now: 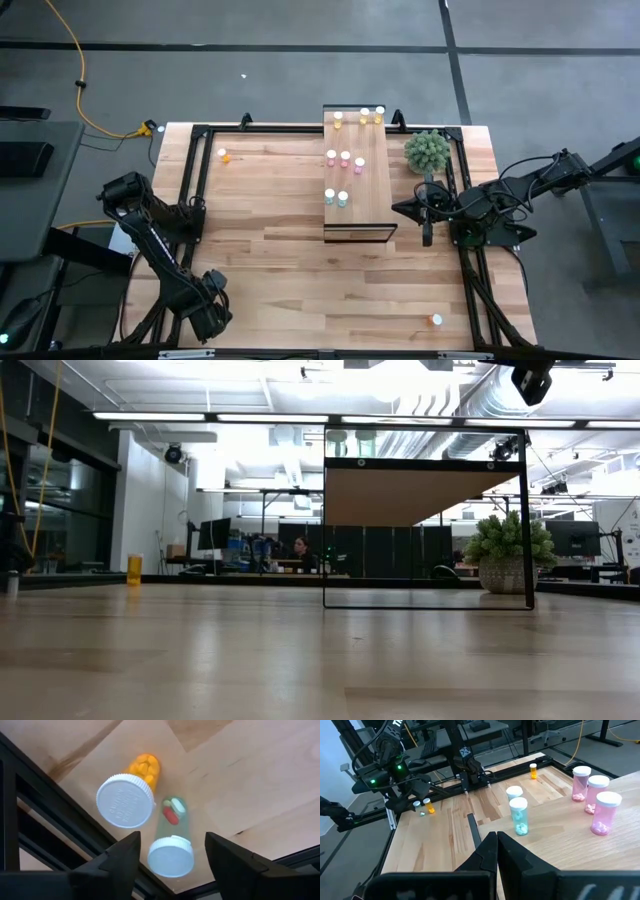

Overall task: Pick and place medicine bottles onto shelf by color
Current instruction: Put the blue pill bottle on the shelf aligned with the other blue pill bottles

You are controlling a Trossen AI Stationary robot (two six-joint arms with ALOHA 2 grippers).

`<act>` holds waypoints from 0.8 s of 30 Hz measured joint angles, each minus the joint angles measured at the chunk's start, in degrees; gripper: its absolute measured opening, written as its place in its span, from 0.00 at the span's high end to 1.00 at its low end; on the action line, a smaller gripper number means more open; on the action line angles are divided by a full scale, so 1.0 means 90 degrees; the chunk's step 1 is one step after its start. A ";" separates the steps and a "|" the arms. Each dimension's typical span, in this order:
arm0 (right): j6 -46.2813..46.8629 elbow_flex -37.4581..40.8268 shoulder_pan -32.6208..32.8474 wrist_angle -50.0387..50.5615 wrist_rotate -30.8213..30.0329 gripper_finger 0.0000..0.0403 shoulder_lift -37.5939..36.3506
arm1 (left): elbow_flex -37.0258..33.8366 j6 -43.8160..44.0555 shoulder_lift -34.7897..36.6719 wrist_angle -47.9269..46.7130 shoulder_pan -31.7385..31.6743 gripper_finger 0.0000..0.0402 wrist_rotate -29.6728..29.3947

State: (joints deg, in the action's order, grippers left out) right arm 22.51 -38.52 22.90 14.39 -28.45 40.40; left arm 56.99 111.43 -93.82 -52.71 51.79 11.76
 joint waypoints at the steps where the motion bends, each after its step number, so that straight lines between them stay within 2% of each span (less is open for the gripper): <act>1: 0.0002 0.0000 0.0000 -0.0002 0.0000 1.00 0.0000 | 0.0000 0.0001 0.0000 0.0000 0.0000 0.49 0.0012; 14: 0.0000 0.0000 0.0000 0.0007 -0.0016 1.00 0.0001 | 0.0005 -0.0118 0.0042 -0.0006 0.0002 0.72 0.0326; 18: 0.0002 0.0000 0.0000 0.0013 -0.0017 1.00 0.0000 | 0.0005 -0.0171 0.0213 -0.0017 0.0002 0.74 0.0339; 24: 0.0001 0.0000 0.0000 0.0018 -0.0016 1.00 0.0000 | 0.0087 -0.0175 0.0615 0.0010 0.0002 0.73 0.0385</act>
State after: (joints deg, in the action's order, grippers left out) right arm 22.51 -38.52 22.90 14.56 -28.59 40.40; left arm 57.78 109.85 -88.29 -52.61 51.81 15.22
